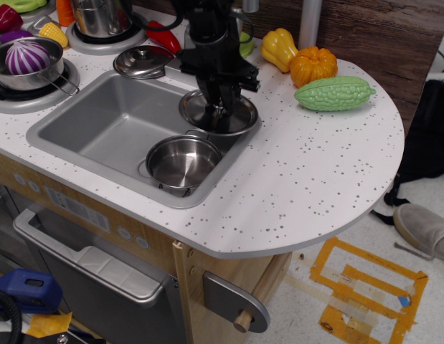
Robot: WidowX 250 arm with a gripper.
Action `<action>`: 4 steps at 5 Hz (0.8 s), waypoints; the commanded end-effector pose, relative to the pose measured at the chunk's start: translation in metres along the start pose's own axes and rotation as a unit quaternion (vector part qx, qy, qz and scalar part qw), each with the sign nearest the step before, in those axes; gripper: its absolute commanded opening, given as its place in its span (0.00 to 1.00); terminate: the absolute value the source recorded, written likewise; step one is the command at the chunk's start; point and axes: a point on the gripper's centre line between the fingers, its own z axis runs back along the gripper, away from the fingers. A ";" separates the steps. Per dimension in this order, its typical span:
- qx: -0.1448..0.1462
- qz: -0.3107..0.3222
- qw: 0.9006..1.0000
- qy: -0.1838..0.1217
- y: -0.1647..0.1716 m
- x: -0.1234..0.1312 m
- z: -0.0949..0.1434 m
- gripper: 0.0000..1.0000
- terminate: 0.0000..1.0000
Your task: Put lid on pot or pan
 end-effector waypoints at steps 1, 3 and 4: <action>0.015 0.021 0.998 -0.048 0.021 -0.009 0.014 0.00 0.00; 0.002 0.044 0.997 -0.062 0.033 -0.032 -0.006 0.00 0.00; 0.000 0.049 0.996 -0.068 0.033 -0.040 -0.012 0.00 1.00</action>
